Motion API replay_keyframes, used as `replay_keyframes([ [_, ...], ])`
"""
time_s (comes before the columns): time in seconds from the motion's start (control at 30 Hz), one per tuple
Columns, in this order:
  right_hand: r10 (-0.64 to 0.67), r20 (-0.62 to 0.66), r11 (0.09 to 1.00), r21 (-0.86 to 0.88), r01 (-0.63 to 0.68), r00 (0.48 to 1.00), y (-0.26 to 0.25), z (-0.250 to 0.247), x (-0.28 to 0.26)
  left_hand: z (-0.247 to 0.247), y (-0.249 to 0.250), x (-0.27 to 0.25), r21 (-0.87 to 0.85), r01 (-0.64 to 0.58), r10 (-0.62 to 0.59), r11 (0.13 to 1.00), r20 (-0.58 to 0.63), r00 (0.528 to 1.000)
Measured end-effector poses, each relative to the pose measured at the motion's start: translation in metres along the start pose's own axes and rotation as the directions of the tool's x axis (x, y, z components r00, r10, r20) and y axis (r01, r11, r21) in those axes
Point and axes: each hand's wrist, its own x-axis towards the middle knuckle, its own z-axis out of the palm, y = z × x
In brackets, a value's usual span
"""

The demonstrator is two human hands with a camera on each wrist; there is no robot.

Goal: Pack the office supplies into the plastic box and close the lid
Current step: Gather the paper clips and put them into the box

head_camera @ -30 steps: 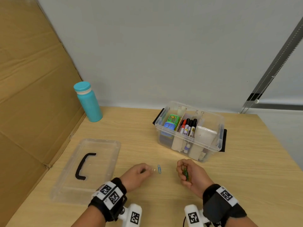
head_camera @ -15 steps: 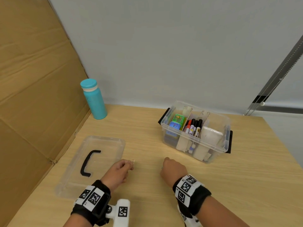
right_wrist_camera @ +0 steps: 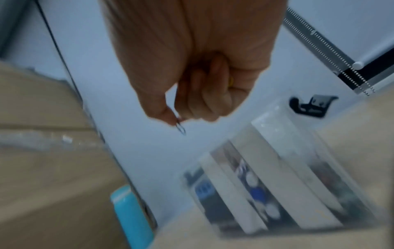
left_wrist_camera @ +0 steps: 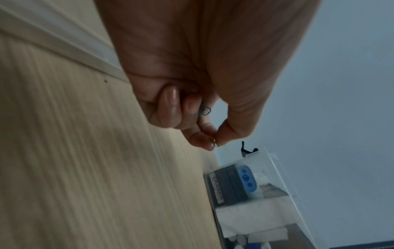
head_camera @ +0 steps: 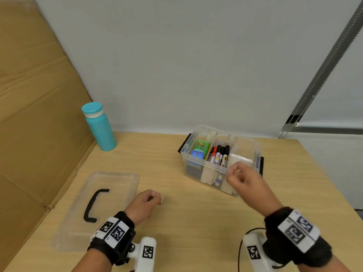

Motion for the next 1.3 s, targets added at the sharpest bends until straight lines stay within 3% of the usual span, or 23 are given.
replay_keyframes([
  [0.07,-0.012,-0.213,0.984,0.172,0.049,0.977,-0.008,-0.027,0.009,0.002,0.006,0.002,-0.003,-0.015,0.015,1.0,0.004,1.0],
  [0.13,-0.032,-0.285,0.981,0.173,0.084,0.958,-0.006,-0.04,0.023,0.005,0.011,0.003,-0.006,-0.025,0.025,1.0,0.005,1.0],
  [0.27,-0.099,-0.083,0.974,-0.21,0.08,0.992,0.014,-0.03,0.052,0.009,0.014,0.0,-0.027,-0.041,0.041,0.999,0.007,0.999],
  [0.4,0.009,0.129,0.919,-0.392,0.042,0.992,0.031,-0.011,0.069,0.009,0.011,-0.005,-0.048,-0.039,0.039,0.998,0.006,0.999],
  [0.5,0.138,0.227,0.852,-0.524,0.001,0.964,0.032,-0.008,0.079,0.007,0.007,-0.008,-0.057,-0.032,0.032,0.998,-0.003,0.999],
  [0.6,0.243,0.342,0.756,-0.653,0.043,0.908,0.031,-0.013,0.089,0.008,0.005,-0.01,-0.072,-0.029,0.028,0.997,-0.011,1.0],
  [0.7,0.256,0.372,0.782,-0.622,0.035,0.892,0.026,-0.022,0.089,0.009,0.003,-0.012,-0.076,-0.032,0.031,0.997,-0.009,0.999],
  [0.77,0.177,0.295,0.875,-0.484,-0.013,0.939,0.027,-0.029,0.082,0.01,0.001,-0.013,-0.085,-0.033,0.033,0.996,-0.007,0.999],
  [0.83,0.017,0.08,0.942,-0.336,0.011,0.997,0.03,-0.034,0.068,0.011,-0.001,-0.013,-0.106,-0.034,0.033,0.994,-0.012,0.999],
  [0.9,-0.135,-0.181,0.935,-0.348,0.065,0.974,0.039,-0.036,0.051,0.015,0.001,-0.014,-0.118,-0.047,0.046,0.992,-0.016,0.999],
  [0.97,-0.169,-0.311,0.906,-0.424,0.023,0.935,0.058,-0.03,0.037,0.021,0.007,-0.015,-0.101,-0.094,0.093,0.99,-0.016,0.996],
  [1.03,-0.1,-0.302,0.887,-0.459,-0.052,0.948,0.078,-0.02,0.026,0.028,0.019,-0.014,-0.065,-0.191,0.189,0.979,-0.036,0.981],
  [1.17,-0.04,-0.299,0.955,-0.293,-0.051,0.953,0.1,0.0,0.021,0.047,0.056,-0.011,0.078,-0.395,0.401,0.915,-0.074,0.913],
  [1.3,-0.059,-0.399,0.985,-0.17,-0.011,0.915,0.107,0.014,0.023,0.083,0.112,-0.002,0.296,-0.56,0.573,0.774,0.049,0.818],
])
